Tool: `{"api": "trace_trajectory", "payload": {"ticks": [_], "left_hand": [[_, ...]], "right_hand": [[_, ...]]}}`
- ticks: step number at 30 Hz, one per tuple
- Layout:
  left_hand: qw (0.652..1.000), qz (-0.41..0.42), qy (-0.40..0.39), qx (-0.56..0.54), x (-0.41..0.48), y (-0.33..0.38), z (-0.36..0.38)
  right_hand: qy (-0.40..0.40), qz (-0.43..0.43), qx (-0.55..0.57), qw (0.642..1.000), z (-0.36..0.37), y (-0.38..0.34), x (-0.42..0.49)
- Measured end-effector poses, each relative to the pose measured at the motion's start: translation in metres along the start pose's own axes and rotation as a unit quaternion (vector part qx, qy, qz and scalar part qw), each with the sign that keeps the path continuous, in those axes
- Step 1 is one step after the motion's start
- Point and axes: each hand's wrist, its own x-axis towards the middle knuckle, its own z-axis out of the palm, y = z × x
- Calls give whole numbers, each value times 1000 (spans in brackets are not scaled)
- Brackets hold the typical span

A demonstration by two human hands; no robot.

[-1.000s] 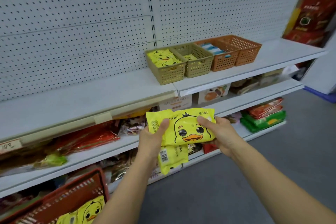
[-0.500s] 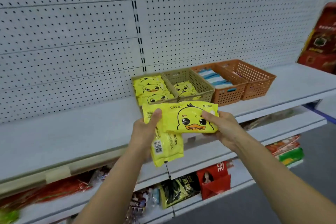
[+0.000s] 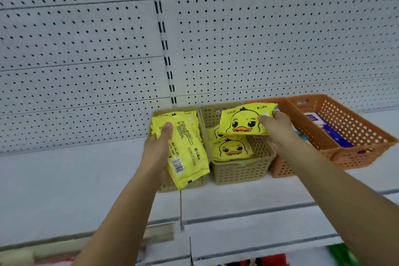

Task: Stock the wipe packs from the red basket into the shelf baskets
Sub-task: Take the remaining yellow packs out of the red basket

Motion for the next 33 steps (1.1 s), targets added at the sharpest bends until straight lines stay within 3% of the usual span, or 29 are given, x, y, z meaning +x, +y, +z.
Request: {"api": "trace_trajectory", "payload": {"ticks": [4, 7, 13, 18, 22, 25, 30, 31, 33], "left_hand": [[999, -4, 49, -14, 28, -1, 18], [997, -4, 76, -24, 43, -5, 28], [995, -9, 87, -38, 55, -16, 41], [996, -15, 81, -44, 68, -9, 47], [997, -3, 64, -43, 71, -4, 50], [998, 5, 48, -42, 71, -3, 50], [998, 7, 38, -46, 67, 3, 46], [998, 6, 31, -50, 65, 5, 46], [998, 2, 20, -65, 63, 6, 48]], "right_hand": [[-33, -23, -86, 996, 23, -1, 53], [-100, -4, -152, 983, 34, 3, 89], [-231, 92, -272, 929, 36, 11, 100], [-300, 97, -339, 886, 21, 18, 89], [-346, 65, -464, 813, 21, 20, 74], [-332, -53, -608, 719, 28, 29, 68], [-258, -252, -729, 581, 35, 59, 49], [-271, -248, -735, 570, 35, 60, 49], [-307, -208, -722, 584, 33, 56, 54]]}}
